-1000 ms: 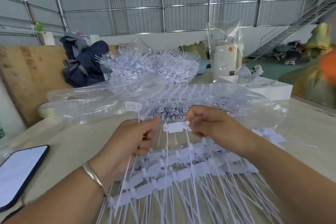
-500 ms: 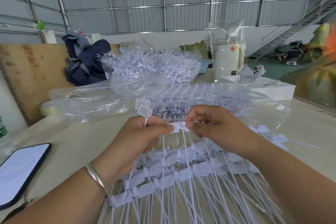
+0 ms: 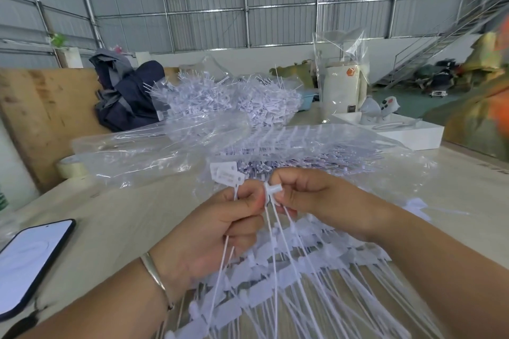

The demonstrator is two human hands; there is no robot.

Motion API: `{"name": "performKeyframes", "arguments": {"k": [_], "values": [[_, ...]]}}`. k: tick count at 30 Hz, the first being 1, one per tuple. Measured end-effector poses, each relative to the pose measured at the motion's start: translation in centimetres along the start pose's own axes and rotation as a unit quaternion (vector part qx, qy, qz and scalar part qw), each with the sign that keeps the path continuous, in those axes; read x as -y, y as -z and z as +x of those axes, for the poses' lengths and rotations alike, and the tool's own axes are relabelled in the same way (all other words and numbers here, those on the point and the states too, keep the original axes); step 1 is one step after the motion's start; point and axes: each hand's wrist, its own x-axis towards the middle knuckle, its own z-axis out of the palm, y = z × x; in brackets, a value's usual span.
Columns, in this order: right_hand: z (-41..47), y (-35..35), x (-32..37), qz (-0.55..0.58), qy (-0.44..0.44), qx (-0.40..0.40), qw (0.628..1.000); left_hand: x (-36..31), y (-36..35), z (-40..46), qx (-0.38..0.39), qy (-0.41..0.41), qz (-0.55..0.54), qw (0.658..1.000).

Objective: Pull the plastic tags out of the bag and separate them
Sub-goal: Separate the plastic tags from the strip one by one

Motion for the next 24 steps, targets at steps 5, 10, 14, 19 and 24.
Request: {"name": "performKeyframes", "arguments": {"k": [5,10,14,19,24], "values": [[0.0,0.2,0.0,-0.002,0.013,-0.025,1.0,-0.5,-0.3,-0.1,-0.012,-0.046,0.042,0.998],[-0.1,0.6,0.4,0.02,0.046,-0.128,0.99,-0.9,-0.1,-0.2,-0.09,-0.071,0.096,0.989],[0.0,0.4,-0.1,-0.042,0.062,-0.16,0.984,-0.7,0.4,0.1,-0.154,-0.099,0.164,0.969],[0.2,0.3,-0.4,-0.043,0.064,-0.171,0.982,-1.0,1.0,0.2,-0.173,-0.096,0.185,0.963],[0.1,0.7,-0.3,0.035,0.021,-0.167,0.985,-0.9,0.9,0.3,-0.156,-0.1,0.211,0.96]]}}
